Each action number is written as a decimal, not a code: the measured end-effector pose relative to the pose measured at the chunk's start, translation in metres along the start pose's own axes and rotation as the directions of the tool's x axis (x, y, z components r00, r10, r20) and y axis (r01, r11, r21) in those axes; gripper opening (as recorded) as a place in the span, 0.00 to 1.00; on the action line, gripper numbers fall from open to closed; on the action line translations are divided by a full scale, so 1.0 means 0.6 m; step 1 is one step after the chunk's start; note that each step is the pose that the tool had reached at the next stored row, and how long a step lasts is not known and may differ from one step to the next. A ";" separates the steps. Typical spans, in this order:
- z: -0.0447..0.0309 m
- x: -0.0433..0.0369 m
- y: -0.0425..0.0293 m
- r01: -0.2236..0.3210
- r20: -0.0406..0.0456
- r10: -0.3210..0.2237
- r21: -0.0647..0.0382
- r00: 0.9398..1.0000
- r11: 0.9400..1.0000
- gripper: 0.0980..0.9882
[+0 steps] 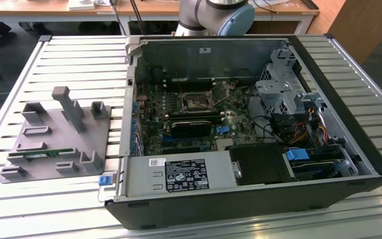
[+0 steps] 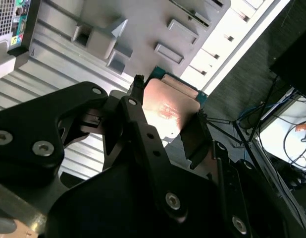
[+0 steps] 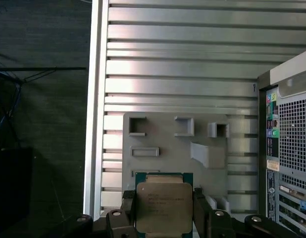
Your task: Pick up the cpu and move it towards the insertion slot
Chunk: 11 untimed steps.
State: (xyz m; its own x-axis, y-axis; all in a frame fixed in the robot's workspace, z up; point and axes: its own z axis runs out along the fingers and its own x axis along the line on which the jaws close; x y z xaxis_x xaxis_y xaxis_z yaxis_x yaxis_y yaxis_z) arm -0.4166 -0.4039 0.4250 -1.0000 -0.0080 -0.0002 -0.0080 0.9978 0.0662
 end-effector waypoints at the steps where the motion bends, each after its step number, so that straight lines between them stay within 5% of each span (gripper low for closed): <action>1: 0.000 -0.004 0.000 0.000 0.000 0.000 0.000 1.000 1.000 0.50; 11: 0.000 -0.033 0.000 0.000 0.000 0.000 0.000 1.000 1.000 0.50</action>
State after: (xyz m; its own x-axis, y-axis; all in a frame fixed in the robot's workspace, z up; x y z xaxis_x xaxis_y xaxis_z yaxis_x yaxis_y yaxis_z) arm -0.3969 -0.4039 0.4250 -1.0000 -0.0080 -0.0001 -0.0080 0.9978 0.0661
